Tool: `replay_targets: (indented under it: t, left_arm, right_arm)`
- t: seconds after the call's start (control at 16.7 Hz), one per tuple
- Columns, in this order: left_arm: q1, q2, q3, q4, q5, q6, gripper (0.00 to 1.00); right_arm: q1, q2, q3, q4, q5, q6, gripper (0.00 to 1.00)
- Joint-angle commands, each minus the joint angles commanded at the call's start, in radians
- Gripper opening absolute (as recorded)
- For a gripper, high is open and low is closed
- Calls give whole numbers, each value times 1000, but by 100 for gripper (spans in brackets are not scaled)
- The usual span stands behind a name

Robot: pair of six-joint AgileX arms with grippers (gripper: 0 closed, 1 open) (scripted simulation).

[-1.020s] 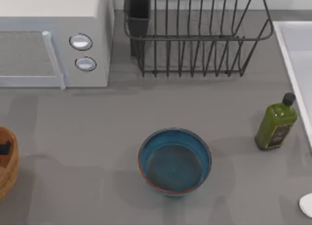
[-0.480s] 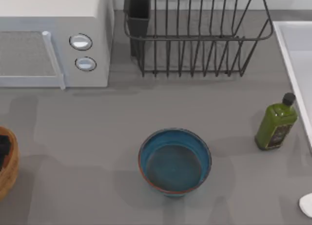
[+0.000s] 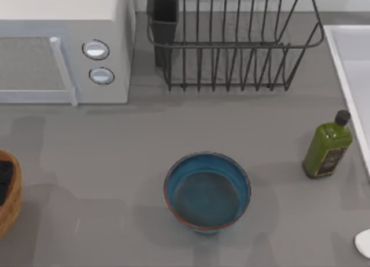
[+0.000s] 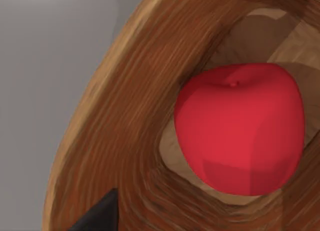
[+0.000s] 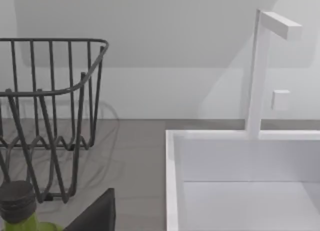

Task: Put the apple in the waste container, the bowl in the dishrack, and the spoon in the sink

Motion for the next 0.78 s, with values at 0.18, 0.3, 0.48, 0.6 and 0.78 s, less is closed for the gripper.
replay_targets:
  t: [0.18,0.3,0.48,0.6,0.78]
  left_arm:
    - [-10,-121,-84,103,12,-3,100]
    - [-19,-253,-167,200,26,-8,100]
    - [-32,-525,-321,382,52,-20,100]
    - [-40,-732,-437,519,72,-31,100]
    - [-49,-1017,-614,722,103,-53,100]
  right_arm:
    - [0,0,0,0,0,0,100]
    - [0,0,0,0,0,0,100]
    - [0,0,0,0,0,0,100]
    - [0,0,0,0,0,0,100]
    - [0,0,0,0,0,0,100]
